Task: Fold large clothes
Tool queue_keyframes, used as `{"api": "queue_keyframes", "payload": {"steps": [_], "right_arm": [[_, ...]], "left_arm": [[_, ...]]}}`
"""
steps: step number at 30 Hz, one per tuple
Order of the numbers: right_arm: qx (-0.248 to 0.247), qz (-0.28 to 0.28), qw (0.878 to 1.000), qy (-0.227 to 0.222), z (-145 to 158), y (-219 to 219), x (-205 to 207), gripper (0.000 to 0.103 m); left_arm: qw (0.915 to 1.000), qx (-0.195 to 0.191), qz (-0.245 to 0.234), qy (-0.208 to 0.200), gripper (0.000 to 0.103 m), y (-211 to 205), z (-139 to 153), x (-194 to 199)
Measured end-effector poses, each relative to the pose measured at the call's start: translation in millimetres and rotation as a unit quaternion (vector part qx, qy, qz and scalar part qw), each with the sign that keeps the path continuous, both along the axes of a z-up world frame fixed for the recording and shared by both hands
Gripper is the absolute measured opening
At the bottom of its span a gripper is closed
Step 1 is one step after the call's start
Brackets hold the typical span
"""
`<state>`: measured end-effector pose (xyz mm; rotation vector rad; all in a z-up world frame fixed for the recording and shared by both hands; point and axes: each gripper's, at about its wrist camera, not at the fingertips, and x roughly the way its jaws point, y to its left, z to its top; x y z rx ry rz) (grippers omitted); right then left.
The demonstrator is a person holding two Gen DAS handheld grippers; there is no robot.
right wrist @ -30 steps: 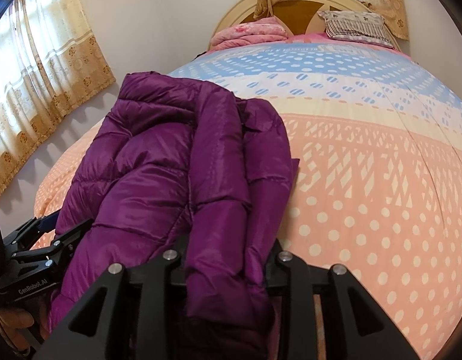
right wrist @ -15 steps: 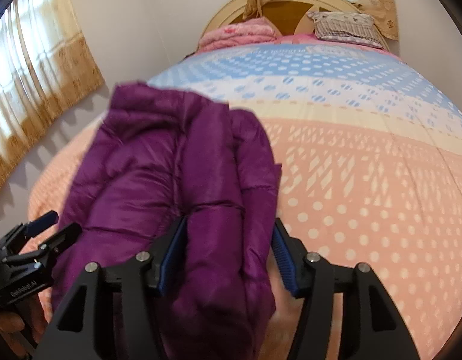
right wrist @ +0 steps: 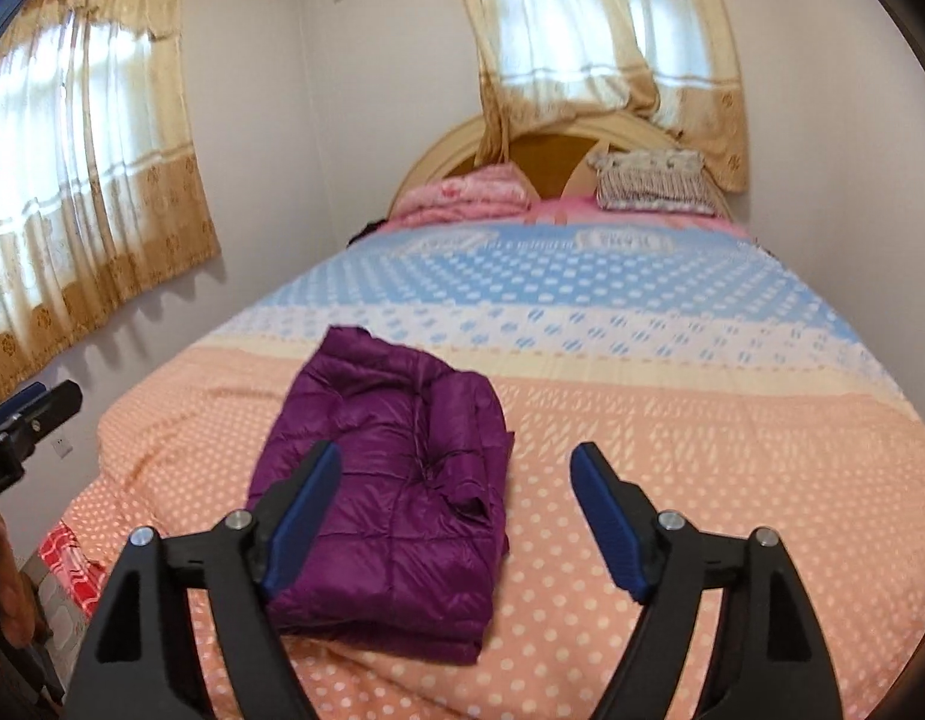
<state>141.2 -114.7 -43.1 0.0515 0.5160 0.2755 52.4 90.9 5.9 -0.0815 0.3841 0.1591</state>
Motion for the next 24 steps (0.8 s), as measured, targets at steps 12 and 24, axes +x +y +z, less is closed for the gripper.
{"api": "queue_keyframes", "payload": {"steps": [12,24], "right_arm": [[0.003,-0.001,1.0,-0.021,8.9,-2.3,-5.4,0.082],[0.014,0.003,1.0,-0.014,6.6,-7.2,-15.0,0.082]], "left_arm": [[0.9997,0.006,0.012,-0.02,0.082,-1.8,4.0,-5.7],[0.9999,0.007,0.008,-0.012,0.082,-2.5,-0.6,-7.2]]}}
